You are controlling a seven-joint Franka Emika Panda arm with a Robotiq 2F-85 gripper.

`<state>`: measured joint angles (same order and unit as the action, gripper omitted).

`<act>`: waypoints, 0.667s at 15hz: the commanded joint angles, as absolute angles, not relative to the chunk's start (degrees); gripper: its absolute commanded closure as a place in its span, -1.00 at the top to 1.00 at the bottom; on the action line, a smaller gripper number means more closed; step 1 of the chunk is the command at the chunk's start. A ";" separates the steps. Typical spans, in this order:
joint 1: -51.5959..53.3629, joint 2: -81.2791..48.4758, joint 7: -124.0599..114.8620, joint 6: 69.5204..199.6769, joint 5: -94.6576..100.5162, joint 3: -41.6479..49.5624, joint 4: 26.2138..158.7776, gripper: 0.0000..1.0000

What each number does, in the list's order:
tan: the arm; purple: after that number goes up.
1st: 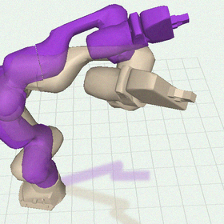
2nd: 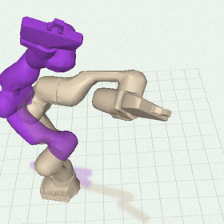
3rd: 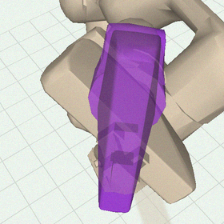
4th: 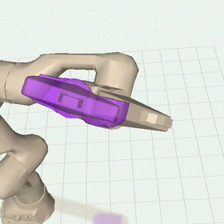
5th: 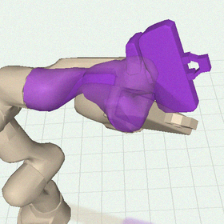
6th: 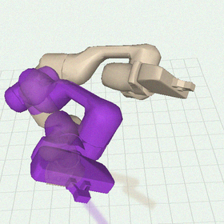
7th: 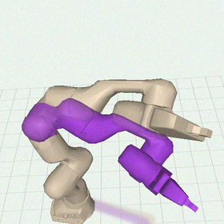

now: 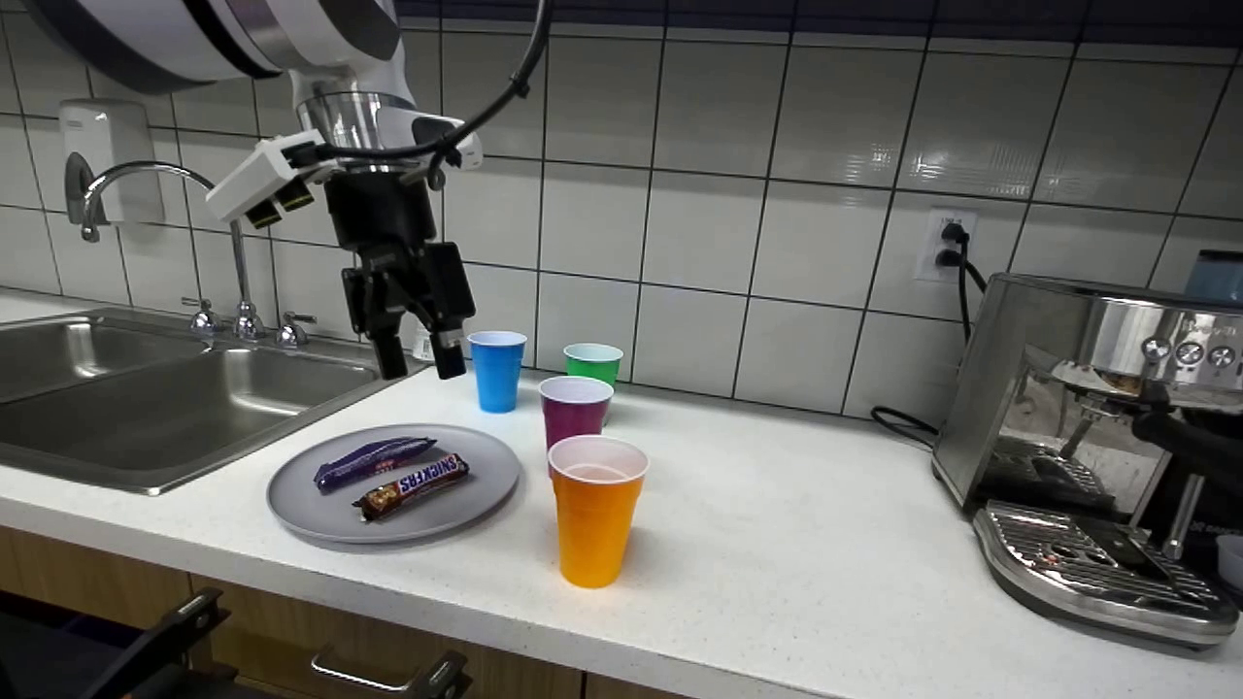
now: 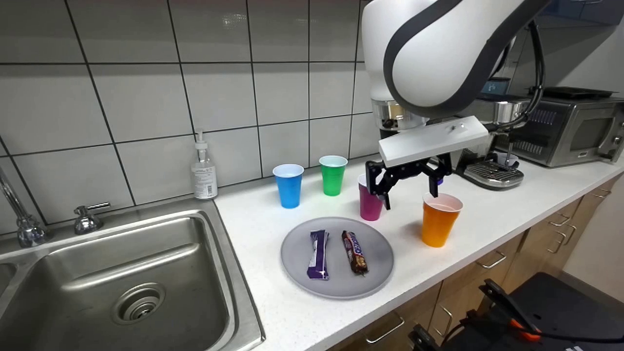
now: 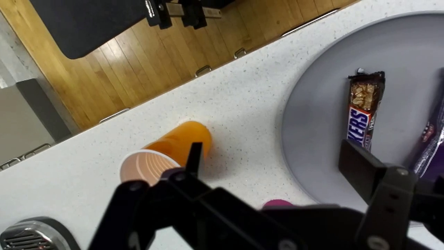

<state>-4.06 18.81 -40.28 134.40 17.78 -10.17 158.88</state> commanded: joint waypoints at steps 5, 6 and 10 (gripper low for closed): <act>-3.46 16.23 -40.15 136.58 17.49 -9.82 158.85 1.00; -3.38 15.97 -40.15 136.68 17.49 -9.80 158.85 1.00; -3.33 15.80 -40.14 136.78 17.49 -9.78 158.85 1.00</act>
